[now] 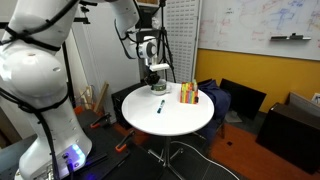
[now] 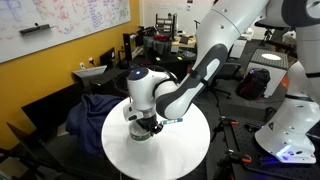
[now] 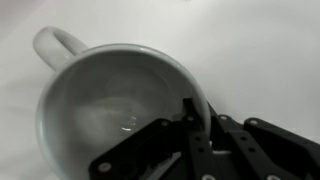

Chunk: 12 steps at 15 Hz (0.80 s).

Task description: Move the mug cup to the right

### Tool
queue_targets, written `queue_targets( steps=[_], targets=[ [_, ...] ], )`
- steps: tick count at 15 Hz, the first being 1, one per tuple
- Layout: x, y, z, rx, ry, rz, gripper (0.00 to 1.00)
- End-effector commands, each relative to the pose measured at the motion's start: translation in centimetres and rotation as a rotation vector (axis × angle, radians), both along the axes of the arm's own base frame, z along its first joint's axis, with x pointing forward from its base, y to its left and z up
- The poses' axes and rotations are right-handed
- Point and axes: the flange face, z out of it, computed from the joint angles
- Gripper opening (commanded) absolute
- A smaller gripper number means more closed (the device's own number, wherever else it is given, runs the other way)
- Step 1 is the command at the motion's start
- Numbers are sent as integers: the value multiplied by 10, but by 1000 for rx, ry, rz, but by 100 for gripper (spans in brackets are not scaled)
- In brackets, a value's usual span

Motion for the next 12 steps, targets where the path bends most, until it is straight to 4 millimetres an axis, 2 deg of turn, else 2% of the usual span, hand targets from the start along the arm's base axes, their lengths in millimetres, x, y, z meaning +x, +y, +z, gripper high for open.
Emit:
queue_targets(
  steps=[1,12],
  targets=[
    [-22,3,0,10,22,-19,3],
    [-62,9,-7,35,11,-2,3]
  ],
)
